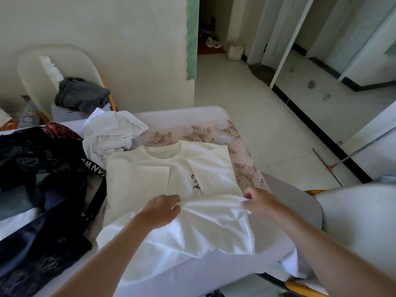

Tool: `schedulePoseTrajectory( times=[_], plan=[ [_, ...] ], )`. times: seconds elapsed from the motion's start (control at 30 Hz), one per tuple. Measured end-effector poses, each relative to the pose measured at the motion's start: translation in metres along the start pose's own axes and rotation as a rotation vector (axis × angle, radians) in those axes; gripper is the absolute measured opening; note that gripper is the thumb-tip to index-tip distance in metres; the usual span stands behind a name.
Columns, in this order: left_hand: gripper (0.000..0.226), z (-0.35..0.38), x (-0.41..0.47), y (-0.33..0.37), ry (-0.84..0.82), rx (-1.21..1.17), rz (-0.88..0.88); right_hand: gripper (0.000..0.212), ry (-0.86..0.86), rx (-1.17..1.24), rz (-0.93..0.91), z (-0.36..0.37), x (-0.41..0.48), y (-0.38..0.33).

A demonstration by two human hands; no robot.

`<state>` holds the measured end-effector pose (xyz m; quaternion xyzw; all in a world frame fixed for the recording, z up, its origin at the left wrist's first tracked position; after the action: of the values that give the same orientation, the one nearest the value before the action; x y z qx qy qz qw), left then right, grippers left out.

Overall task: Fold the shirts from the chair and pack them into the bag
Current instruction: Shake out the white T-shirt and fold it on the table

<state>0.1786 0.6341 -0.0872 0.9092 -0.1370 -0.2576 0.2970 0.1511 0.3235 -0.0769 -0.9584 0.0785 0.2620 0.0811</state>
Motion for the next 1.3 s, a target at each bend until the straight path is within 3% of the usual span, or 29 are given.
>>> schedulePoseTrajectory(
  times=[0.07, 0.13, 0.23, 0.3, 0.4, 0.47, 0.57, 0.7, 0.8, 0.9, 1.0, 1.07, 1.17, 1.3],
  plan=[
    [0.003, -0.008, 0.002, 0.000, -0.040, 0.001, -0.025, 0.017, -0.189, 0.037, -0.057, 0.006, 0.004, -0.006],
    [0.003, -0.012, 0.008, 0.002, -0.094, -0.021, -0.048, 0.015, -0.227, 0.140, -0.078, 0.006, 0.015, -0.009],
    [0.004, -0.035, 0.026, 0.015, -0.044, -0.039, -0.066, 0.023, 0.139, 0.332, -0.052, -0.037, 0.042, -0.013],
    [0.008, -0.065, 0.045, 0.023, 0.079, -0.024, -0.086, 0.020, 0.430, 0.357, -0.039, -0.081, 0.052, -0.022],
    [0.022, -0.121, 0.083, 0.028, 0.358, 0.023, 0.012, 0.012, 0.612, 0.405, -0.069, -0.129, 0.069, -0.045],
    [0.033, -0.150, 0.104, 0.027, 0.535, 0.088, 0.082, 0.030, 0.603, 0.377, -0.051, -0.138, 0.092, -0.052],
    [0.051, -0.155, 0.116, 0.024, 0.671, 0.172, 0.073, 0.061, 0.417, 0.221, 0.006, -0.111, 0.123, -0.059],
    [0.055, -0.082, 0.106, 0.008, 0.443, 0.135, 0.148, 0.060, 0.180, 0.053, 0.085, -0.040, 0.116, -0.055],
    [0.049, -0.014, 0.081, -0.015, 0.232, 0.179, 0.162, 0.062, 0.159, -0.007, 0.325, -0.001, 0.087, -0.029],
    [0.046, 0.022, 0.060, -0.016, 0.200, 0.189, 0.202, 0.055, 0.186, 0.030, 0.452, 0.025, 0.059, -0.014],
    [0.060, 0.044, 0.049, 0.008, 0.194, 0.185, 0.291, 0.022, 0.453, 0.034, 0.333, 0.017, 0.042, -0.018],
    [0.078, 0.066, 0.048, 0.018, 0.108, 0.282, 0.334, 0.015, 0.628, 0.167, 0.263, -0.002, 0.032, -0.019],
    [0.079, 0.090, 0.047, 0.012, 0.004, 0.435, 0.342, 0.026, 0.599, 0.447, 0.344, -0.018, 0.035, -0.002],
    [0.083, 0.097, 0.033, -0.002, -0.048, 0.525, 0.364, 0.025, 0.487, 0.098, 0.261, -0.026, 0.049, -0.003]
  ],
)
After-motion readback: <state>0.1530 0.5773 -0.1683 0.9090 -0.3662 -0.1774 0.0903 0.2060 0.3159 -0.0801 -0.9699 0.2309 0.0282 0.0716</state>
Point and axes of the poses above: each hand's wrist, its own x-axis towards the middle knuckle, its own z-axis out of the palm, y = z × x, the point moved 8 cm from there along x, towards the middle knuckle, and after that the axes turned 13 degrees about -x, right-handed, at the moved point
